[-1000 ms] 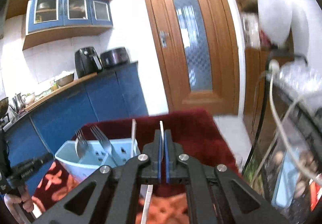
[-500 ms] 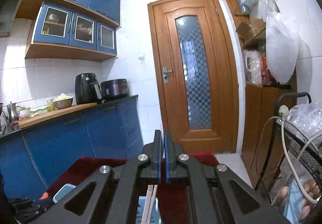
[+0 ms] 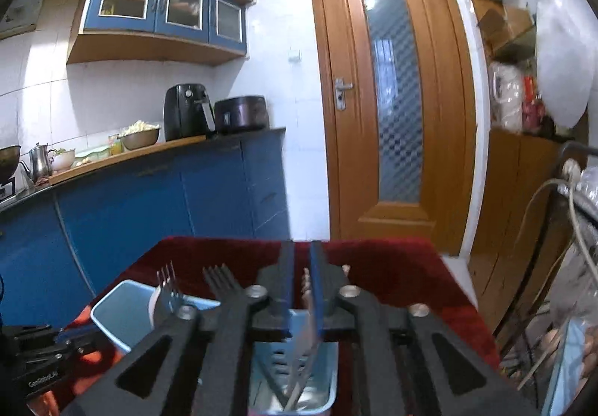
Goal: Organize utensils
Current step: 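Release the white fork into the caddy with the right tool, then move both open tools back to the tongs and chopsticks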
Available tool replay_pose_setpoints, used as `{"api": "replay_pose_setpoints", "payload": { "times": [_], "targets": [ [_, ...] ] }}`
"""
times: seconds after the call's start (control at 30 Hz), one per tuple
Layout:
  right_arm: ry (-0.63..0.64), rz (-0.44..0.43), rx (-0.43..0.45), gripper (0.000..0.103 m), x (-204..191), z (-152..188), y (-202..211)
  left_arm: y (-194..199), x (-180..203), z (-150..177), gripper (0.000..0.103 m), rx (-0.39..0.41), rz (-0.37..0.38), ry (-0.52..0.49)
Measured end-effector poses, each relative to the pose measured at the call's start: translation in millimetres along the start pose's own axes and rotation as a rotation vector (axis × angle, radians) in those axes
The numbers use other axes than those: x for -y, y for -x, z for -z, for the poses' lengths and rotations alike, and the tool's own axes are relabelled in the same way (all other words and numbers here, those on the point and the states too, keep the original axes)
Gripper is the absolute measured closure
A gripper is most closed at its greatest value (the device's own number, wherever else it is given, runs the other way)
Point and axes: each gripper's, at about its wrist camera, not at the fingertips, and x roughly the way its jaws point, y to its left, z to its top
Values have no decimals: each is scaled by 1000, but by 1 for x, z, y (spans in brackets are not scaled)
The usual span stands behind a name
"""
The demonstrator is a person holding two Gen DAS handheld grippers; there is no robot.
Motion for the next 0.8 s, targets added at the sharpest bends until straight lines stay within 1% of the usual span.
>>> {"api": "replay_pose_setpoints", "payload": {
  "times": [0.03,0.07,0.3,0.47,0.53,0.67,0.8],
  "targets": [
    [-17,-21,-13,76,1,2,0,1,1,0,94,1,-1,-2],
    [-38,-36,-21,75,2,3,1,2,0,0,94,1,-1,-3],
    [-152,-94,-17,73,13,4,27,16,4,0,94,2,6,-16],
    [-209,-112,-40,73,18,5,52,28,9,3,94,-6,11,-28],
    [-218,-114,-53,73,19,7,61,34,10,5,94,-11,12,-37],
    [-225,-107,-86,73,19,14,79,43,9,10,94,-31,38,-32],
    [-226,-94,-129,73,18,24,94,53,10,17,94,-36,22,-55]
  ]
}}
